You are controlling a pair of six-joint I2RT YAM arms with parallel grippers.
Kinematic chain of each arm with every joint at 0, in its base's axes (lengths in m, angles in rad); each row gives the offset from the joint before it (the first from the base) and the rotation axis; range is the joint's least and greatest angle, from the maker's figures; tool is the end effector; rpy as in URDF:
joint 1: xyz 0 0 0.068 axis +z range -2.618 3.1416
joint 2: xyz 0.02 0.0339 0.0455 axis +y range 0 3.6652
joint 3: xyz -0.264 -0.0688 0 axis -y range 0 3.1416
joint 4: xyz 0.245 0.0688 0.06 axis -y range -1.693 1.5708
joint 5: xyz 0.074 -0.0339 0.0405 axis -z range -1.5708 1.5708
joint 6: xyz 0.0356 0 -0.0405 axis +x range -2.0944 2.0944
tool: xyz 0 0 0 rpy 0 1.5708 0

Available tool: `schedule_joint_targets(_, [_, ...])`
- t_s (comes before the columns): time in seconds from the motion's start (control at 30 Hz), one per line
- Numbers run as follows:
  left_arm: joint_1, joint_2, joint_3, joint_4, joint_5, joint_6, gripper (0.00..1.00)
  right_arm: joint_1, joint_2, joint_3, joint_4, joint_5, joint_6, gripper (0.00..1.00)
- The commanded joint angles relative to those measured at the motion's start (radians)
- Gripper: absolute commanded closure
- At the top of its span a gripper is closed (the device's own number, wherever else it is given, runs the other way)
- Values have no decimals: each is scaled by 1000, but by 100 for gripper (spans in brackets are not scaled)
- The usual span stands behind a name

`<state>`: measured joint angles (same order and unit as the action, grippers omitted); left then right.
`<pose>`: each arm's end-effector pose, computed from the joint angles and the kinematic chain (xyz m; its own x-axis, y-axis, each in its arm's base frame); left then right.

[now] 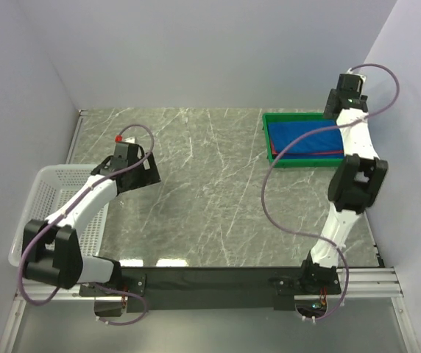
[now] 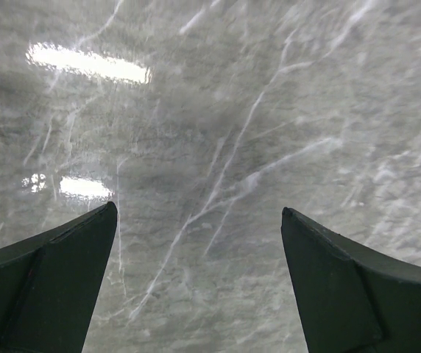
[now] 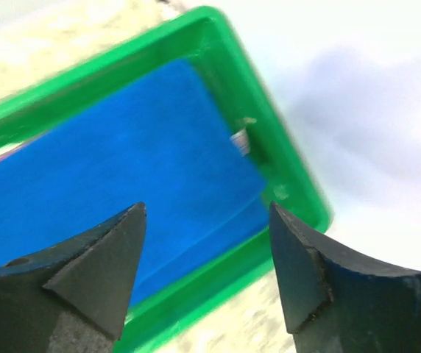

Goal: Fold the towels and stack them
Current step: Neatly place the folded towel into the bin

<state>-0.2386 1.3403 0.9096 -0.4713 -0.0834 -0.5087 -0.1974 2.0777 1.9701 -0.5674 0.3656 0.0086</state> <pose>0.2681 -0.0622 0.2369 -0.7561 -0.3156 -0.5734 -0.2094 0.9467 -0.2449 0.4701 -0.1070 0.3106 -0.6088 0.1300 -0.7826 0.4621 0.8599 -0.2167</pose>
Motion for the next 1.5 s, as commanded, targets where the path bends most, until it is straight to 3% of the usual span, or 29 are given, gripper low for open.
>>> schedule_joint_targets(0.0, [4, -104, -8, 33, -12, 10, 1, -7, -248, -143, 118, -170, 152, 24])
schedule_joint_targets(0.2, [4, -289, 7, 21, -114, -17, 1, -7, -596, -417, 150, -335, 264, 16])
schedule_joint_targets(0.43, [4, -555, 152, -217, -350, -74, 0, -5, -1082, -686, 97, -335, 335, 2])
schedule_joint_targets(0.63, [4, -820, 273, -374, -521, -149, 1, 1, -1497, -867, 57, -299, 366, 1])
schedule_joint_targets(0.8, [4, -1044, 273, -444, -602, -205, 1, 237, -1813, -1034, 40, -117, 338, 1])
schedule_joint_targets(1.03, [2, -1328, 82, -366, -533, -171, 1, 340, -2099, -1299, 40, -96, 303, 0])
schedule_joint_targets(1.1, [2, -1396, 37, -366, -553, -224, 1, 343, -2177, -1349, 66, -88, 292, 0])
schedule_joint_targets(1.47, [2, -1501, -101, -303, -581, -277, 0, 351, -2256, -1369, 69, -117, 261, 0])
